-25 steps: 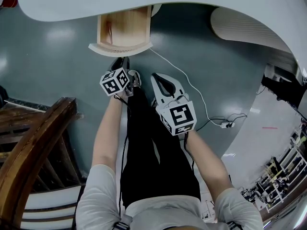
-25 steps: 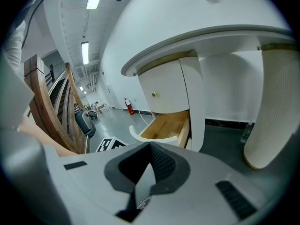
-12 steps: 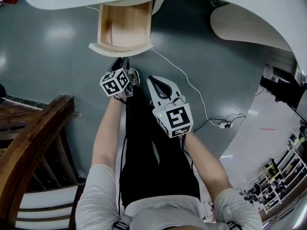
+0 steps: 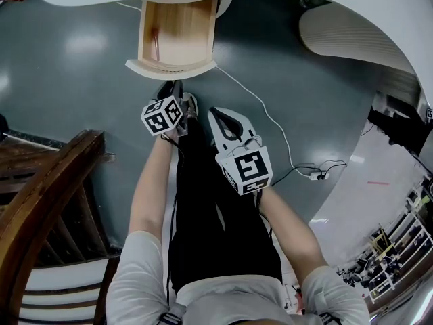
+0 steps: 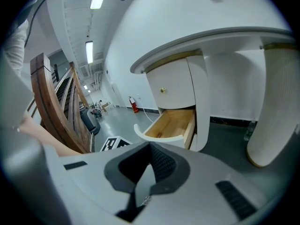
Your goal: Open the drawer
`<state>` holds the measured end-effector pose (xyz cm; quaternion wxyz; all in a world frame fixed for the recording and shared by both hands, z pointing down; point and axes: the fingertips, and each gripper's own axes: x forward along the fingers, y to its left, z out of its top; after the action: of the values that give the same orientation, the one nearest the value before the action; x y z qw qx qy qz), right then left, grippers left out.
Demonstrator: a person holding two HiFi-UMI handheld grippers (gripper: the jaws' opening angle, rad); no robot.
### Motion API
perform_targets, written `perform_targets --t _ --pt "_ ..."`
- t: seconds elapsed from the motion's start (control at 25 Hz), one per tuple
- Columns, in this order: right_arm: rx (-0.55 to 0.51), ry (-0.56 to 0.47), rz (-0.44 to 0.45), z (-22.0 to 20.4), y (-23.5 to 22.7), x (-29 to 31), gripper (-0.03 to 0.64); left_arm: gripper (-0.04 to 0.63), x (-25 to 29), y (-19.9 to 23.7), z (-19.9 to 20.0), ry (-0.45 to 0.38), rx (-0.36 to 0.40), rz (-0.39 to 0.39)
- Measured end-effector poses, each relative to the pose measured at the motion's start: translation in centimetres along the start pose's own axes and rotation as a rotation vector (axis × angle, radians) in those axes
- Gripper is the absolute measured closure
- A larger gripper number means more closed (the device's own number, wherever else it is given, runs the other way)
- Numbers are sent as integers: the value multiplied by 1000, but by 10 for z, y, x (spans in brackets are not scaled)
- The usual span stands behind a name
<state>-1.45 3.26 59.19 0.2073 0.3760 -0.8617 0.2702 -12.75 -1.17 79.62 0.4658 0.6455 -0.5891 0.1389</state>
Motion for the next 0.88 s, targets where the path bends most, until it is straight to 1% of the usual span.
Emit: perform_targets --t 0.4,0.64,0.88 --pt "13 16 7 -7 0 -7 604 495 -7 0 -9 3 -2 19" --pt "29 46 -14 -22 0 -22 604 494 -13 1 -17 3 -12 23" --pt "50 70 -23 -27 3 -34 604 494 -15 3 -17 10 -25 47"
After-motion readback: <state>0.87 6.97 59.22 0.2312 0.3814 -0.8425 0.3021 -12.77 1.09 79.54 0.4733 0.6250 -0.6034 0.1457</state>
